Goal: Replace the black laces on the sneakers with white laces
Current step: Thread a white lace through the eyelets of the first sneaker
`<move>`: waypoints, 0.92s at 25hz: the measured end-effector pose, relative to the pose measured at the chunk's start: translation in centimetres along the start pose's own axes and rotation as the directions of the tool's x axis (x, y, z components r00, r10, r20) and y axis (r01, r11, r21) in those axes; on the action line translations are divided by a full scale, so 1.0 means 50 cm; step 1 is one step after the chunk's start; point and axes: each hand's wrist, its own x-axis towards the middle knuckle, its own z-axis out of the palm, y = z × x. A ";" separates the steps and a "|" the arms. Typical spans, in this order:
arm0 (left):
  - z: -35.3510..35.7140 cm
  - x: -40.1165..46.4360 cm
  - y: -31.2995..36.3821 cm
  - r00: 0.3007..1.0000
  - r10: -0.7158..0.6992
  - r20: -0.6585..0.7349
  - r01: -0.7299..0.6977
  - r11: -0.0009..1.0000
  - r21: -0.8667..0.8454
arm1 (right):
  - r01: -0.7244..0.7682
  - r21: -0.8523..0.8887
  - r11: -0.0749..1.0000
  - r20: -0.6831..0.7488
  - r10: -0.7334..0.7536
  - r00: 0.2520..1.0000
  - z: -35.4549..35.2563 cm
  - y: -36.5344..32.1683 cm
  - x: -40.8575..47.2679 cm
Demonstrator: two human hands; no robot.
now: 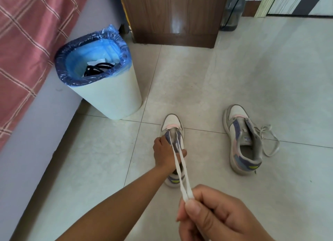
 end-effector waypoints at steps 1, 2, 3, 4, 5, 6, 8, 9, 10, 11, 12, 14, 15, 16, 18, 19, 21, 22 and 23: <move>-0.011 -0.003 -0.002 1.000 0.031 -0.001 -0.031 1.000 0.004 | -0.003 -0.019 1.000 0.001 0.003 1.000 0.000 0.001 0.000; -0.023 -0.006 -0.007 0.994 0.105 -0.003 -0.105 0.994 0.007 | -0.004 -0.036 0.999 0.015 0.005 1.000 0.001 0.000 -0.001; -0.036 -0.008 -0.013 0.975 0.223 -0.003 -0.223 0.975 0.013 | -0.021 -0.046 0.999 0.022 0.022 1.000 0.000 -0.005 -0.001; -0.050 -0.010 -0.020 0.929 0.371 -0.009 -0.370 0.929 0.020 | -0.050 -0.088 0.995 0.039 0.054 0.998 -0.005 -0.007 0.000; -0.062 -0.011 -0.028 0.858 0.514 -0.018 -0.513 0.858 0.027 | -0.067 -0.228 0.971 0.063 0.084 0.995 -0.014 -0.005 0.006; -0.073 -0.011 -0.039 0.783 0.622 -0.012 -0.622 0.782 0.035 | -0.066 -0.439 0.896 0.078 0.112 0.991 -0.029 0.002 0.018; -0.087 -0.014 -0.059 0.644 0.763 0.050 -0.764 0.638 0.093 | -0.079 -0.762 0.643 0.000 0.122 0.993 -0.085 0.032 0.072; -0.089 -0.016 -0.068 0.583 0.807 0.096 -0.812 0.572 0.117 | -0.147 -0.820 0.553 -0.123 0.081 0.989 -0.118 0.045 0.108; -0.089 -0.021 -0.076 0.526 0.839 0.137 -0.850 0.513 0.123 | -0.225 -0.819 0.528 -0.257 0.013 0.966 -0.152 0.057 0.150; -0.087 -0.027 -0.082 0.479 0.862 0.166 -0.878 0.465 0.118 | -0.293 -0.796 0.530 -0.372 -0.046 0.927 -0.185 0.068 0.198; -0.083 -0.032 -0.087 0.451 0.874 0.182 -0.893 0.438 0.108 | -0.328 -0.782 0.530 -0.432 -0.081 0.898 -0.211 0.078 0.248; -0.079 -0.038 -0.092 0.440 0.879 0.182 -0.898 0.434 0.075 | -0.365 -0.779 0.510 -0.441 -0.031 0.897 -0.242 0.107 0.340; -0.078 -0.039 -0.092 0.444 0.879 0.173 -0.896 0.440 0.066 | -0.386 -0.776 0.498 -0.445 0.001 0.896 -0.248 0.122 0.375; -0.077 -0.040 -0.092 0.448 0.877 0.173 -0.894 0.443 0.065 | -0.407 -0.769 0.493 -0.460 0.015 0.888 -0.250 0.133 0.401; -0.074 -0.043 -0.088 0.456 0.871 0.184 -0.889 0.453 0.063 | -0.442 -0.754 0.486 -0.499 0.014 0.867 -0.253 0.152 0.429; -0.073 -0.045 -0.087 0.464 0.866 0.187 -0.885 0.462 0.056 | -0.457 -0.763 0.458 -0.512 0.003 0.859 -0.254 0.156 0.438; -0.070 -0.045 -0.089 0.483 0.854 0.193 -0.874 0.483 0.049 | -0.444 -0.812 0.378 -0.492 -0.038 0.870 -0.259 0.159 0.449; -0.068 -0.044 -0.092 0.497 0.845 0.199 -0.866 0.498 0.046 | -0.414 -0.835 0.362 -0.462 -0.054 0.885 -0.265 0.161 0.451; -0.064 -0.043 -0.096 0.514 0.833 0.204 -0.855 0.517 0.041 | -0.382 -0.844 0.377 -0.431 -0.054 0.901 -0.273 0.164 0.453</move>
